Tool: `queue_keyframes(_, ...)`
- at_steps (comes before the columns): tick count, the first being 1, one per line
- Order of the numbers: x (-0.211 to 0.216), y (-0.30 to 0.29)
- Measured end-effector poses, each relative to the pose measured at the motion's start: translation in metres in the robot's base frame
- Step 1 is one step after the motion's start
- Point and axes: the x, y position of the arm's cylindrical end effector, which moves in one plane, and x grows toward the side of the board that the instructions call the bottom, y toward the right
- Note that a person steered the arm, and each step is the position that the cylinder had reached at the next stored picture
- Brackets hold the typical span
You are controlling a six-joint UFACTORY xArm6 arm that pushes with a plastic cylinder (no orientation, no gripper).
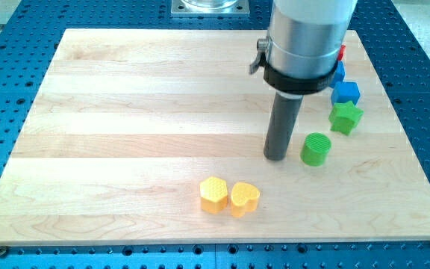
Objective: Move the green circle to the bottom right of the green star
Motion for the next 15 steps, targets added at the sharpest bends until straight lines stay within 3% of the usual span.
queue_keyframes(2,0.005,0.098)
queue_keyframes(3,0.005,0.054)
queue_keyframes(4,-0.011,0.049)
queue_keyframes(7,-0.014,0.102)
queue_keyframes(8,0.007,0.086)
queue_keyframes(9,0.081,0.074)
queue_keyframes(10,0.11,0.024)
queue_keyframes(12,0.105,-0.124)
queue_keyframes(13,0.086,-0.149)
queue_keyframes(15,0.072,-0.033)
